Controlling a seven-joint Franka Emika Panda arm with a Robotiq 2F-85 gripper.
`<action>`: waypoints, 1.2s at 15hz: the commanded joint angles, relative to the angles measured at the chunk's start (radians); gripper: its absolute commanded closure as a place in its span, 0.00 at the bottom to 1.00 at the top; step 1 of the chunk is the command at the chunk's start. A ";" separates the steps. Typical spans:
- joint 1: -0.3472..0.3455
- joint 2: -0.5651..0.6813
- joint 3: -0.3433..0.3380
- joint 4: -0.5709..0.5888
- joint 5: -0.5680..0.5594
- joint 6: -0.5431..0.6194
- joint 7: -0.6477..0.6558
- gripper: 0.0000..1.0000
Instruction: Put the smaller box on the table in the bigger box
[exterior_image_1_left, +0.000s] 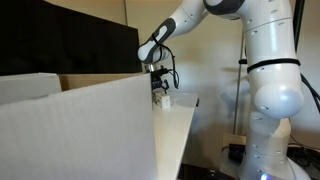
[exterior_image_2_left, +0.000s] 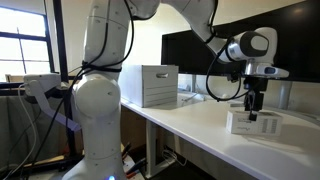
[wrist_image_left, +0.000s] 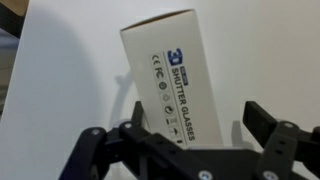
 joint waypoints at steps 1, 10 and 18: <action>-0.004 0.017 0.001 -0.020 0.024 0.034 -0.015 0.20; 0.019 0.012 0.002 -0.038 -0.008 0.043 -0.001 0.66; 0.063 -0.080 0.020 -0.043 -0.045 -0.012 0.023 0.66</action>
